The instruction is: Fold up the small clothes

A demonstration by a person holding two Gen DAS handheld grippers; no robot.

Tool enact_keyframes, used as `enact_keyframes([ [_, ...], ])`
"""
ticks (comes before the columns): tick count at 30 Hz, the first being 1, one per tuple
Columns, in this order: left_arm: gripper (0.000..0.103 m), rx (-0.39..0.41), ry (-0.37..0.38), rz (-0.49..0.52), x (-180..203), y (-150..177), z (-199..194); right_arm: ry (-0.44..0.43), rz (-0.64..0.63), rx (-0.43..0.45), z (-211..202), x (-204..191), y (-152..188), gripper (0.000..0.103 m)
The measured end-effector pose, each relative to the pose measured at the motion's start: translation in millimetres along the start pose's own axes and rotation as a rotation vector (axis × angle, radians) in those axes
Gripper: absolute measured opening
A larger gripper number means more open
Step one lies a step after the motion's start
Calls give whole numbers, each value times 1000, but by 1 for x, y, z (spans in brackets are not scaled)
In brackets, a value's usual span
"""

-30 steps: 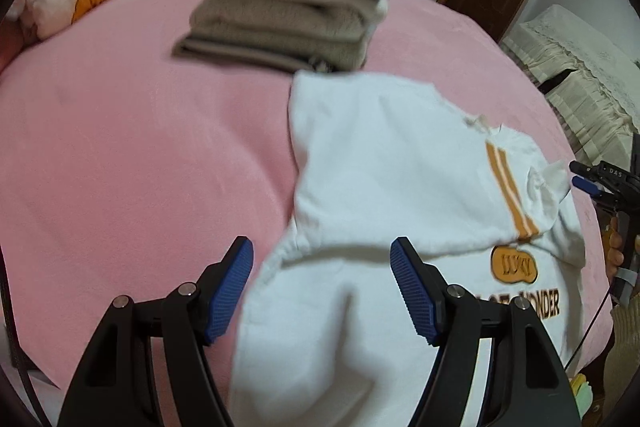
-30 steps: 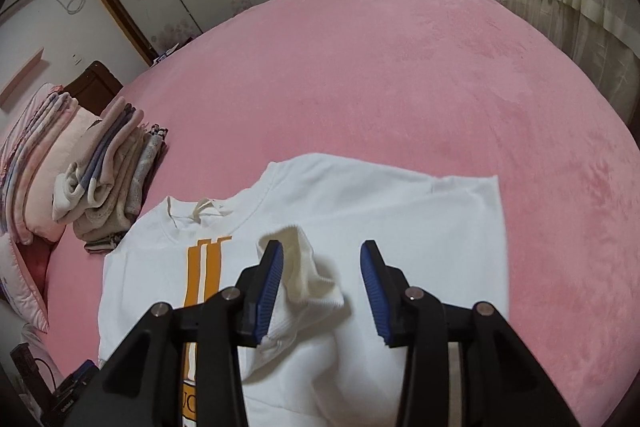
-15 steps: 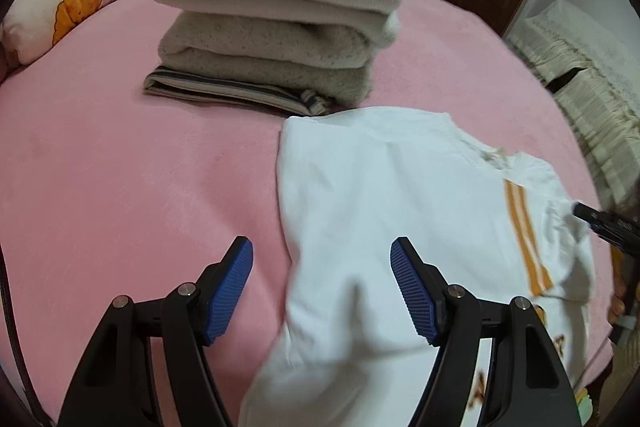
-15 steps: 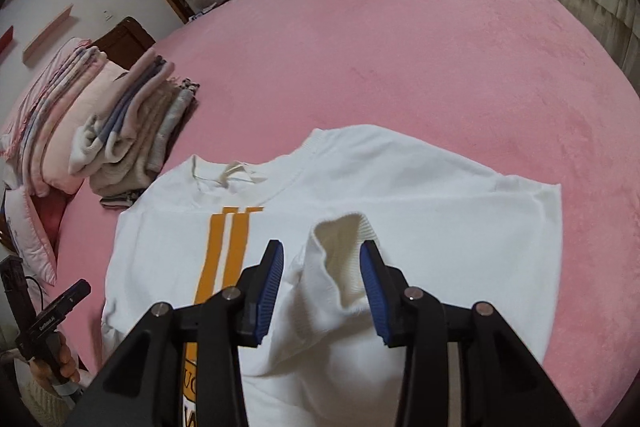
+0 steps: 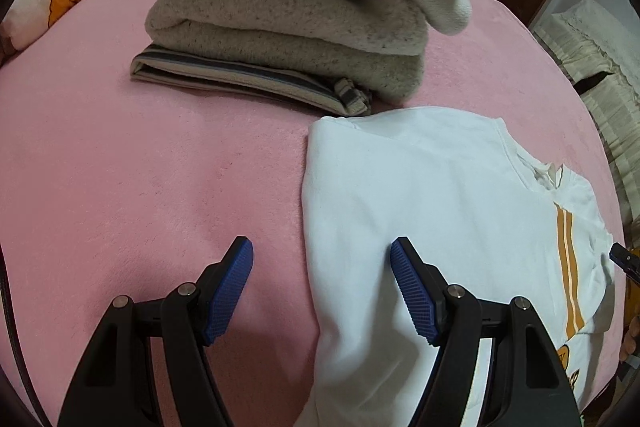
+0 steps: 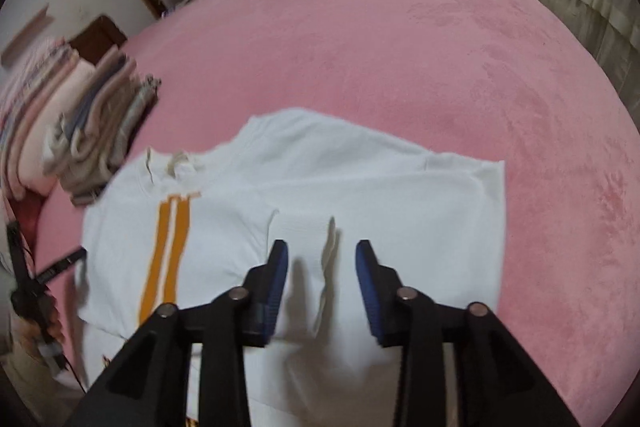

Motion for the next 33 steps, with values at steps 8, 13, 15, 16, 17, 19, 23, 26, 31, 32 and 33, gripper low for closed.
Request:
enact_keyframes([
  [8, 57, 4, 69, -80, -8, -20, 17, -24, -24, -71, 36, -17, 2, 29],
  [13, 6, -1, 48, -11, 3, -28, 22, 61, -139, 27, 26, -33, -1, 12],
  [15, 5, 43, 22, 29, 8, -29, 16, 81, -170, 86, 15, -38, -8, 11],
  [16, 5, 68, 18, 32, 9, -30, 12, 87, -177, 120, 8, -40, -13, 11],
  [17, 5, 96, 19, 26, 9, -31, 8, 92, -181, 156, 2, -43, -18, 11],
  [19, 5, 150, 22, 3, 6, -33, 1, 110, -175, 214, -5, -44, -27, 11],
  [23, 5, 186, -13, -9, -1, -37, 1, 166, -176, 228, 9, -39, -34, 11],
  [26, 5, 175, -24, -26, -8, -35, 7, 189, -164, 115, 40, -33, -22, 14],
  [31, 8, 160, -25, -16, -9, -34, 10, 126, 1, 145, 17, -4, -27, 28],
  [32, 8, 162, -28, -17, -10, -34, 8, 121, 12, 157, 11, -1, -27, 28],
  [33, 9, 167, -35, -19, -9, -35, 5, 120, 18, 168, 5, 1, -27, 28],
])
Point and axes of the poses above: each gripper's, at about its wrist camera, not at the fingertips, and z roughly the way its jaws point, x to its right, y to its underside, the point moved 8 cm from there along z, roughly the way its jaws point, and after that the axes turned 13 degrees about y, right-handed, at the moved point
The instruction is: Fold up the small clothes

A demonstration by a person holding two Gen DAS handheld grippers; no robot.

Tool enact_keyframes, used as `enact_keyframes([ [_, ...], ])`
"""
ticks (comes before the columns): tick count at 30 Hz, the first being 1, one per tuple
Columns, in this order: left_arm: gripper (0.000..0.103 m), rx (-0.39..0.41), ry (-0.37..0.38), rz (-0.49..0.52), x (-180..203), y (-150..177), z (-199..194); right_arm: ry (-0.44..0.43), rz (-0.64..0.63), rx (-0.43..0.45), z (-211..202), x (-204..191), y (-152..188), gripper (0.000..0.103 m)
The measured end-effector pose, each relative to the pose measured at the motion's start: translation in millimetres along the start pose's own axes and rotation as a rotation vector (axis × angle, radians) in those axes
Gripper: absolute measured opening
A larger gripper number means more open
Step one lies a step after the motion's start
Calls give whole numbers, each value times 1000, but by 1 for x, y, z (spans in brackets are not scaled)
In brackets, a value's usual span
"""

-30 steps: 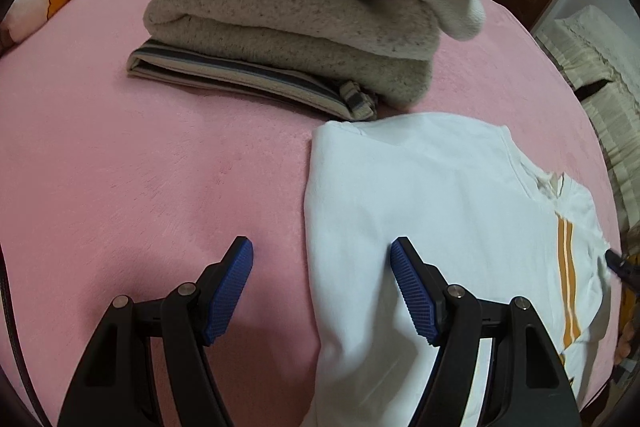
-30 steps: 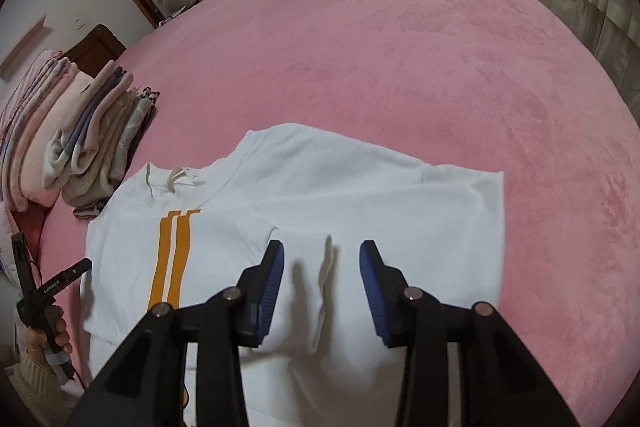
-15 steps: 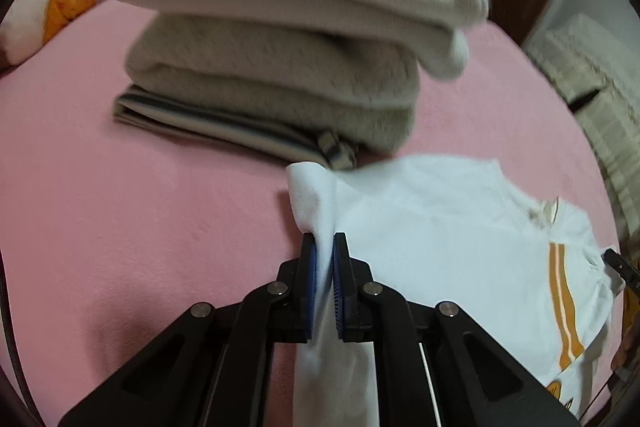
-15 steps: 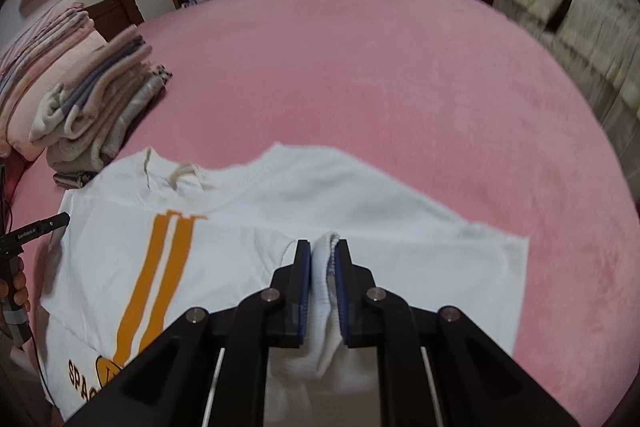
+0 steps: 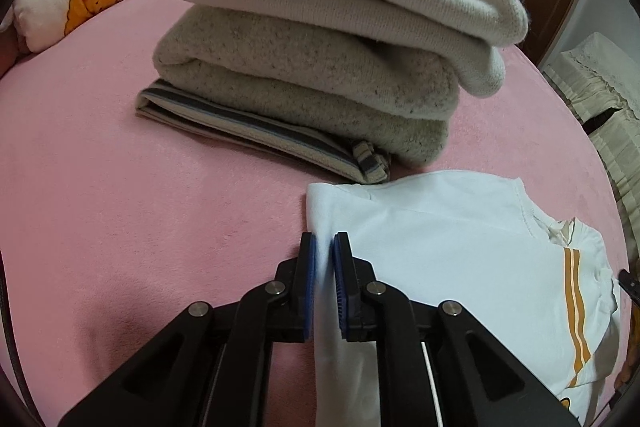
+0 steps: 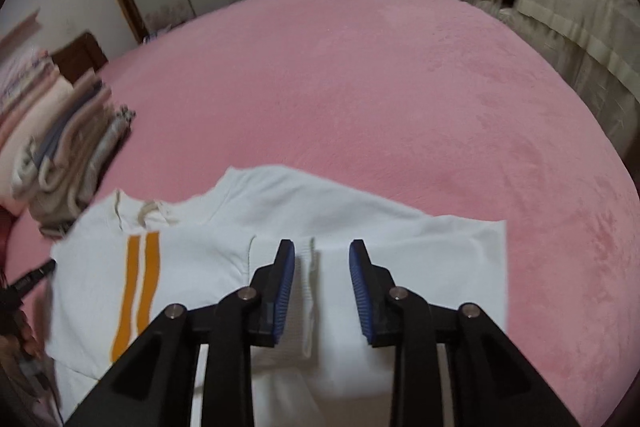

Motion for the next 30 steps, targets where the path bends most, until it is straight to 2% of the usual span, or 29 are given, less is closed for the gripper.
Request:
enact_keyframes([
  [5, 10, 54, -5, 12, 18, -1, -28, -83, -60, 12, -26, -22, 12, 28],
  [8, 15, 71, 35, 36, 40, 9, -46, -115, -119, 1, -30, -48, 29, 28],
  [10, 21, 41, 79, 50, 56, 26, -51, -107, -158, -11, -26, -64, 42, 28],
  [12, 21, -16, 92, 73, 59, 47, -50, -71, -193, -20, -18, -68, 51, 28],
  [14, 21, -78, 47, 125, 53, 70, -43, -11, -215, -42, -7, -64, 65, 28],
  [15, 21, -104, 18, 144, 50, 78, -35, 12, -218, -61, 0, -59, 72, 25],
  [18, 21, -119, 23, 173, 43, 87, -28, -12, -190, -70, -1, -47, 81, 24],
  [21, 21, -134, 40, 151, 41, 83, -30, -38, -156, -87, -15, -38, 84, 24],
  [23, 26, -137, 61, 130, 43, 78, -38, -54, -128, -77, -31, -31, 84, 24],
  [27, 54, -92, 93, 140, 53, 69, -69, -80, -73, -30, -77, -16, 92, 26],
  [30, 65, -44, 114, 131, 57, 65, -110, -101, -44, -9, -109, -8, 101, 27],
])
Point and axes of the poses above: each gripper's, at about its wrist camera, not at the fingertips, and z roughly the way its jaws point, x to its right, y to its underside, the point moved 8 cm from there along z, roughly the way its jaws point, and after that the axes turned 13 degrees about y, right-handed, at the moved point
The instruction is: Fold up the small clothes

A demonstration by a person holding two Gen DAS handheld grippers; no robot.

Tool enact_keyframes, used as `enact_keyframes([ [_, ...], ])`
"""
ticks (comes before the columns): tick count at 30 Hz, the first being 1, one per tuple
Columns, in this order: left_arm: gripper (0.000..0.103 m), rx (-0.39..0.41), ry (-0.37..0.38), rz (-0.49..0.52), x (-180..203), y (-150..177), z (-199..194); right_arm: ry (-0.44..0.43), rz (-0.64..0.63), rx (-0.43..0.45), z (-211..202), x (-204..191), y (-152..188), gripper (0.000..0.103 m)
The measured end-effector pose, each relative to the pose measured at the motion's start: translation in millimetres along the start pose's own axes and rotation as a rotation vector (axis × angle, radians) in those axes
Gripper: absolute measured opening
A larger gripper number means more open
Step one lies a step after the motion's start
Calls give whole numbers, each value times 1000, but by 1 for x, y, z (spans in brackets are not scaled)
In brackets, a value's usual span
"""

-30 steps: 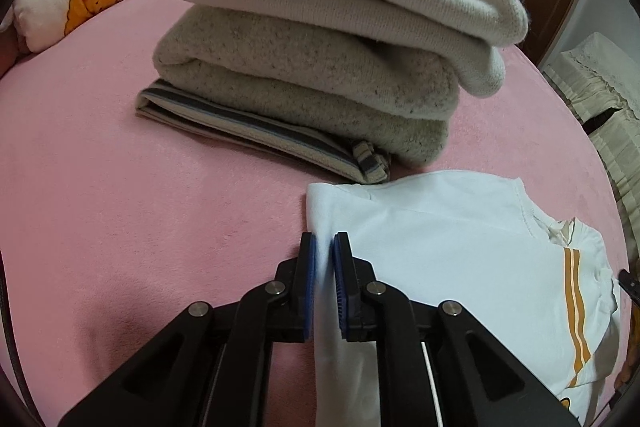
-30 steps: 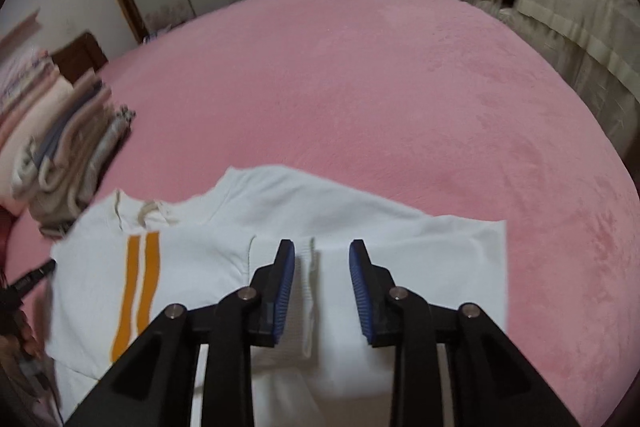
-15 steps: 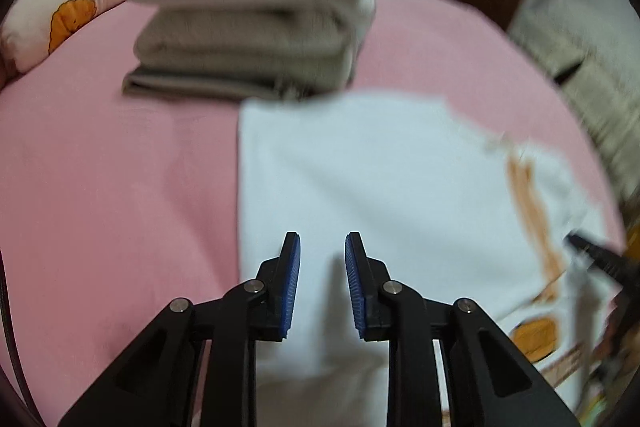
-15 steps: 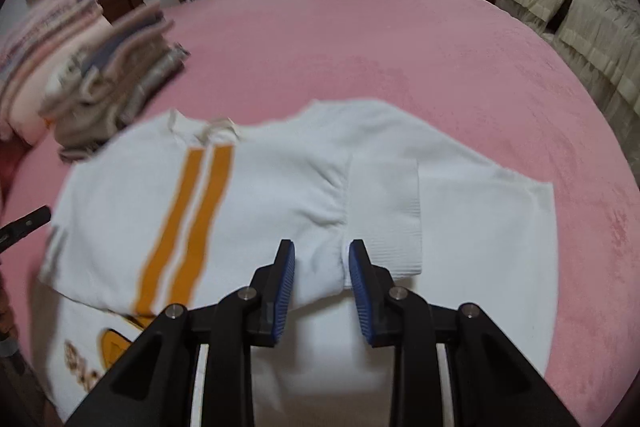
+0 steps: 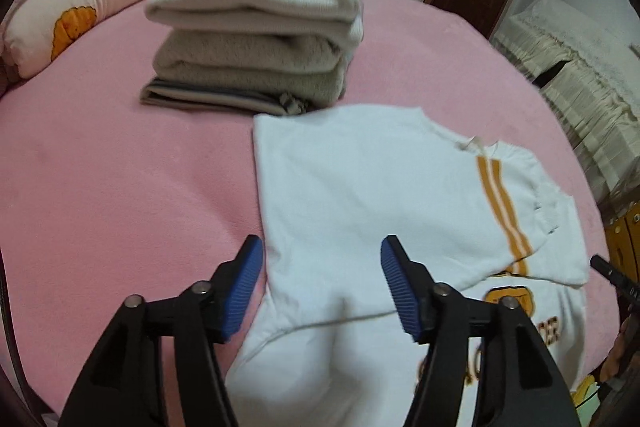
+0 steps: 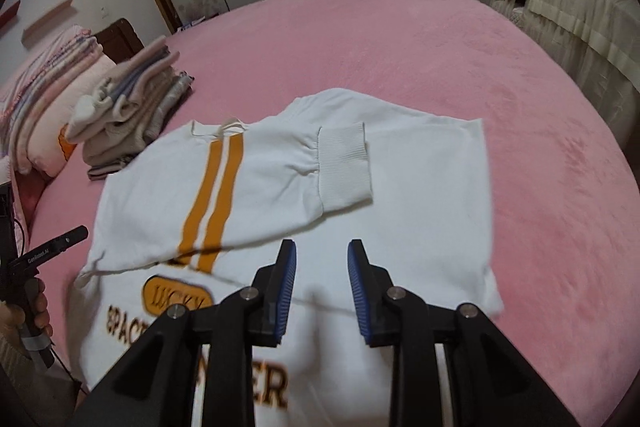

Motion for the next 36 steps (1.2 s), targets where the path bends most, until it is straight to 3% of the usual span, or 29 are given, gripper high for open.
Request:
enact_keyframes([
  [7, 77, 141, 34, -67, 10, -6, -89, -35, 39, 115, -76, 3, 4, 27],
  [12, 78, 152, -7, -11, 29, 12, -120, -35, 24, 189, -113, 2, 5, 29],
  [24, 78, 126, -19, 2, 44, 84, -132, -52, -12, 202, -138, 5, 54, 30],
  [36, 78, 85, -2, 112, 65, 119, -129, -43, 33, 244, -150, 25, 86, 31],
])
Point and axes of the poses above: each gripper's, at about its wrist camera, not at the fingertips, and z roughly the way its jaws point, x to its right, y to its underside, the point moved 8 cm from there along z, roughly the way its jaws point, and after that the axes turned 13 degrees about y, right-handed, at the moved point
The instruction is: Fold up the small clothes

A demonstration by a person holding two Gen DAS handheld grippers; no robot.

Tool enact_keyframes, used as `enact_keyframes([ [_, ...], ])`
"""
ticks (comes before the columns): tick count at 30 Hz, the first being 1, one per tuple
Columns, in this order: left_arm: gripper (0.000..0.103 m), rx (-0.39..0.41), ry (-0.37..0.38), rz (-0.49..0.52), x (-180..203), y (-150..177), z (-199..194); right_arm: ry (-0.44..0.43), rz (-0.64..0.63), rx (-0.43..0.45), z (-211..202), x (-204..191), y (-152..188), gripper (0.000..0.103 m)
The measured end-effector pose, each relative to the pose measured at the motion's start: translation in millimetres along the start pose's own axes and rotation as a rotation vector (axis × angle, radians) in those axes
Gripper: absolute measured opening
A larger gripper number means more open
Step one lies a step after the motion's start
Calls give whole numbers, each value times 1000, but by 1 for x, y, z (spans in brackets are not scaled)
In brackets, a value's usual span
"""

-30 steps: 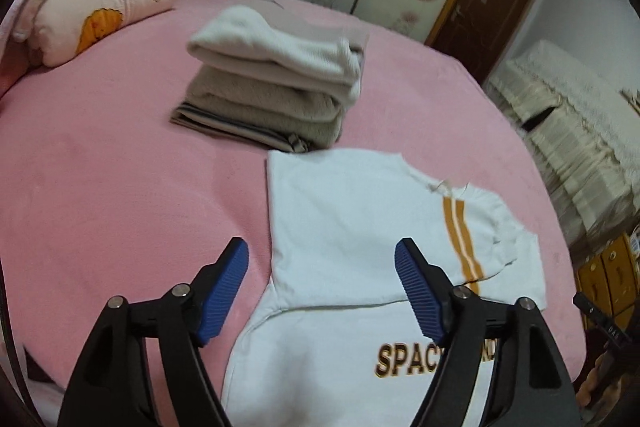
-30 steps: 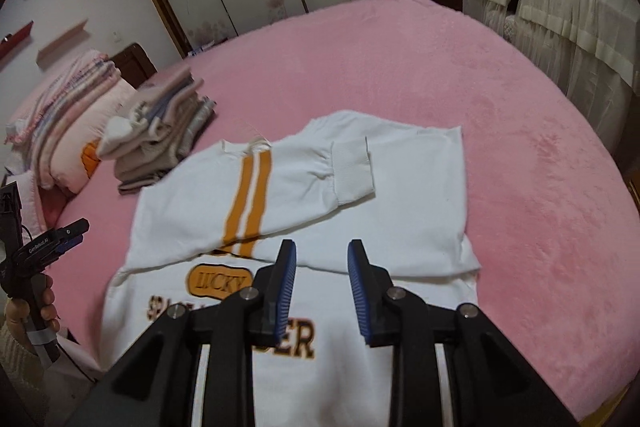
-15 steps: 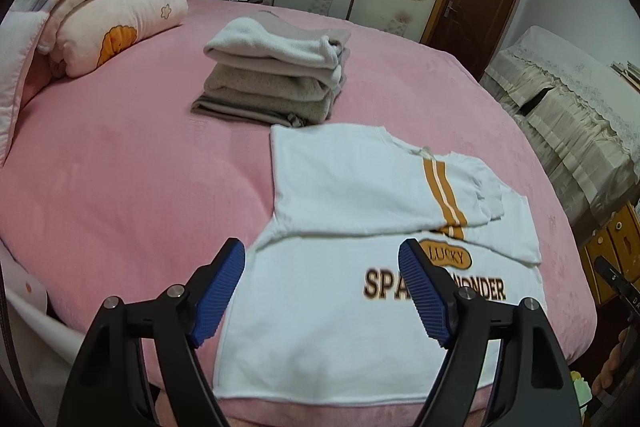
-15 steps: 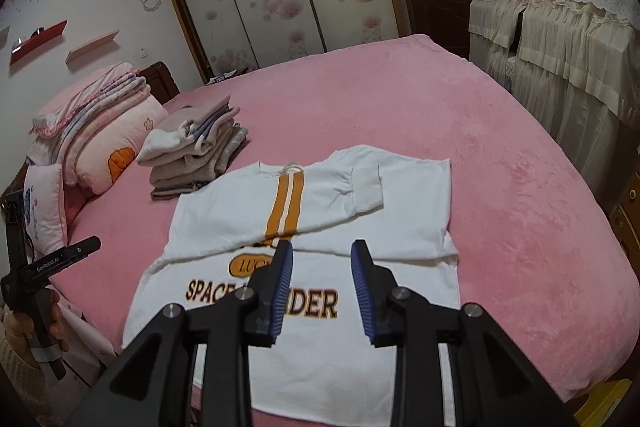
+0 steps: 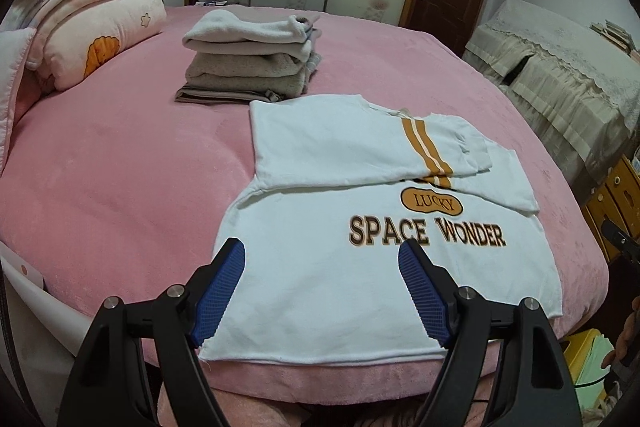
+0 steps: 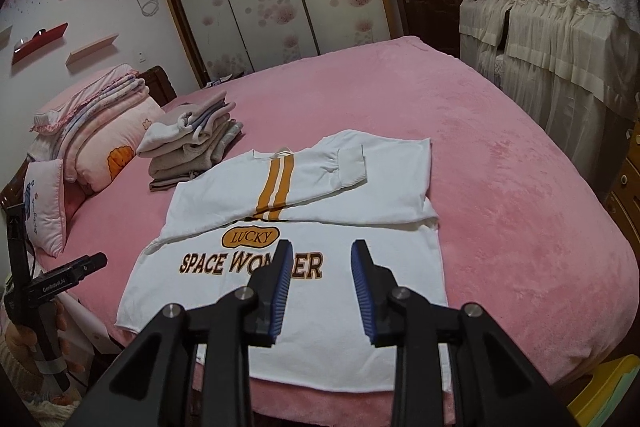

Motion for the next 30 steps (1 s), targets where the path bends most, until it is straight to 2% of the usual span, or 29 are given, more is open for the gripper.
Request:
enact_keyframes([
  [5, 79, -36, -9, 22, -2, 14, 7, 15, -40, 12, -2, 3, 19, 36],
  [10, 79, -96, 5, -36, -14, 31, 23, 34, -83, -30, 9, 3, 45, 36],
  [14, 79, -107, 9, -76, -27, 39, 31, 86, -140, -49, 19, 5, 57, 36],
  [18, 79, -128, 5, -111, -44, 47, 37, 104, -134, -78, 26, 15, 67, 36],
  [24, 79, -184, -42, -174, -73, 66, 51, 123, -115, -140, 42, 33, 82, 36],
  [30, 79, -185, -58, -252, -99, 74, 58, 137, -99, -187, 54, 48, 96, 36],
])
Point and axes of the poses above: each gripper's, at about its wrist camera, not at the fingertips, and z roughly the way its jaws point, x to its right, y to its underside, the point moved 8 cm from there along z, roughly the way its jaws point, and after that the axes turned 13 degrees about y, right-handed, at the moved point
